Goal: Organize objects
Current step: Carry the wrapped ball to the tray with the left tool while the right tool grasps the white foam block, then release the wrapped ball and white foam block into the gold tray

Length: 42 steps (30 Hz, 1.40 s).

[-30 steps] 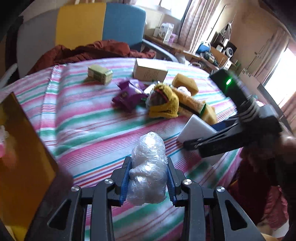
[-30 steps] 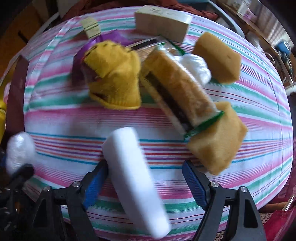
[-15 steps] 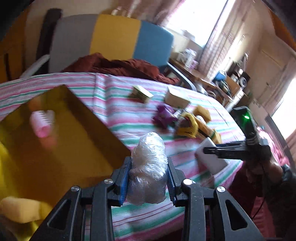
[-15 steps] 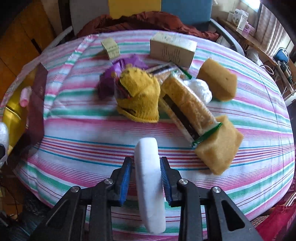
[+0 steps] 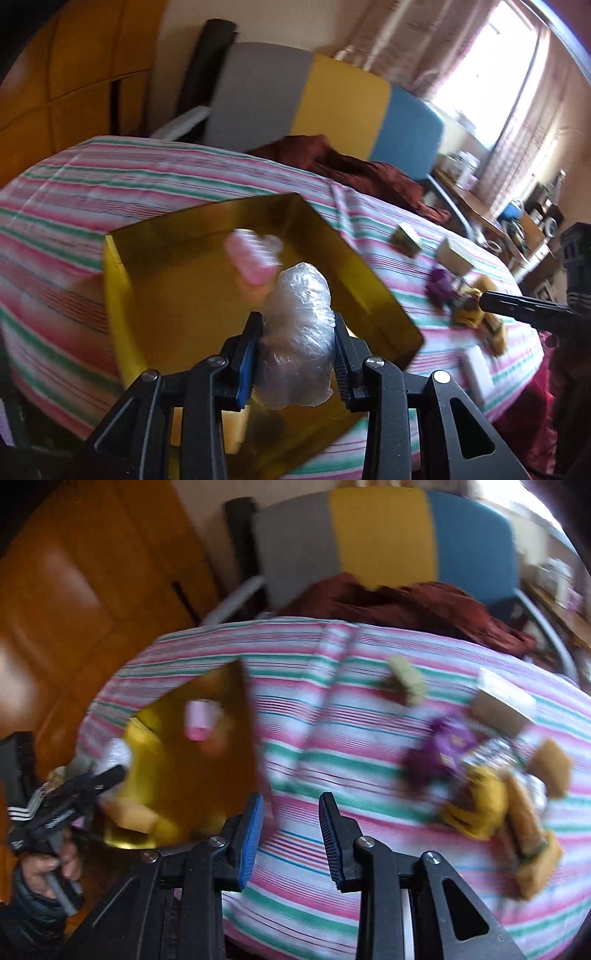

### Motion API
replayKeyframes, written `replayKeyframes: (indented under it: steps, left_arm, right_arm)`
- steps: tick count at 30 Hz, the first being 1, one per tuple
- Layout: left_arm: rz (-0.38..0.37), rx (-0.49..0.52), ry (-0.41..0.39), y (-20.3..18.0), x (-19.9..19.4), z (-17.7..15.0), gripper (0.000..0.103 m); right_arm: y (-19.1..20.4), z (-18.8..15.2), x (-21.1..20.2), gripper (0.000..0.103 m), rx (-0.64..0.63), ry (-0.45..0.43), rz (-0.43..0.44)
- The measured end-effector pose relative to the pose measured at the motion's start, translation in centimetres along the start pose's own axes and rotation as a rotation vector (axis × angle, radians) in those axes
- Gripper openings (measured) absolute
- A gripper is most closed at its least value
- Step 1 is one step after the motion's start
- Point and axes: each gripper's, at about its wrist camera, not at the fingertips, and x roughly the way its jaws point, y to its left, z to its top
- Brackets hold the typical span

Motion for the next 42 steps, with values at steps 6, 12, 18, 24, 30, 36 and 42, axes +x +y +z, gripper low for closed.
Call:
replayKeyframes:
  steps: [6,12,18,24,30,36,42]
  left_arm:
    - [0.044,-0.016,-0.017,2.5,-0.3,0.4,0.036]
    - [0.047,-0.018,-0.006,3.6,0.5,0.6,0.036]
    - [0.047,-0.011,0.008,3.3,1.2,0.6,0.036]
    - [0.074,0.004,0.025,3.6,1.8,0.8,0.036]
    - [0.102,-0.009,0.041,4.9,2.5,1.3,0.038]
    - [0.140,-0.035,0.019,6.3,2.8,2.7,0.069]
    - [0.153,-0.110,-0.030,8.0,0.8,2.5,0.075]
  right_arm:
    - [-0.9,-0.1,0.4,0.041,-0.010,0.037,-0.081]
    - [-8.7,-4.4,0.3,0.085,0.087,0.191,-0.328]
    - [-12.4,-8.0,3.0,0.085,0.152,0.355,-0.351]
    - [-11.4,-8.6,4.5,0.057,0.121,0.391,-0.338]
    - [-8.2,-4.3,2.0,0.057,0.087,0.243,-0.253]
    - [0.1,1.1,2.1,0.057,-0.025,0.104,-0.042]
    - [7.7,2.7,7.2,0.059,-0.166,0.140,0.082]
